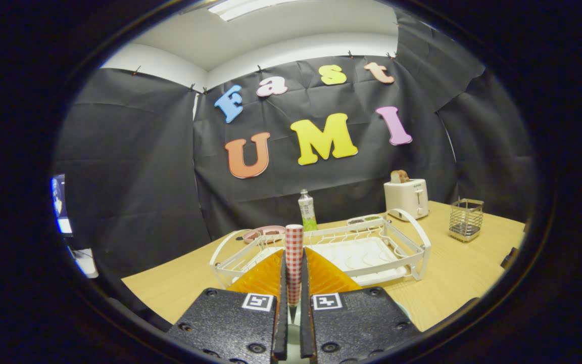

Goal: Take the plate from the dish rack, then take the spoon from the basket and place it into the plate.

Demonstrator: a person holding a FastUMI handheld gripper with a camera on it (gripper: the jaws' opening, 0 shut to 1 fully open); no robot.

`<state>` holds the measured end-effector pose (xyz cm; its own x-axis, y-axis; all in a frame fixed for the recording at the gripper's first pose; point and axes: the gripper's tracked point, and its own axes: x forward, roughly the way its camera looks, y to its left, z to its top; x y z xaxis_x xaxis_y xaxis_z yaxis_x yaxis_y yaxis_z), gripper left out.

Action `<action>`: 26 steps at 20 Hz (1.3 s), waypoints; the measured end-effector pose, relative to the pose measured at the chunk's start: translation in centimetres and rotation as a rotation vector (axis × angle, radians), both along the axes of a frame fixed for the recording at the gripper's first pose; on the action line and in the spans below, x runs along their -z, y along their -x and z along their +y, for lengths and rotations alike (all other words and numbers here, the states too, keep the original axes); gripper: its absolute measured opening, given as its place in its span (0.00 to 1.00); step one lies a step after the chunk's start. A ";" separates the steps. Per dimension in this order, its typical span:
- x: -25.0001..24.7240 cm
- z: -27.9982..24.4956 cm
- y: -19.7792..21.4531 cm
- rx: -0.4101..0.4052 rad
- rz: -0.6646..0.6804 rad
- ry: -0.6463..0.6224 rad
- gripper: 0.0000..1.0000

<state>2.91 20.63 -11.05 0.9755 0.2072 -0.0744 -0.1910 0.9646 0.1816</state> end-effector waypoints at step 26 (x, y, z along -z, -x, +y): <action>-7.8 -11.9 1.3 0.203 -0.115 0.095 1.00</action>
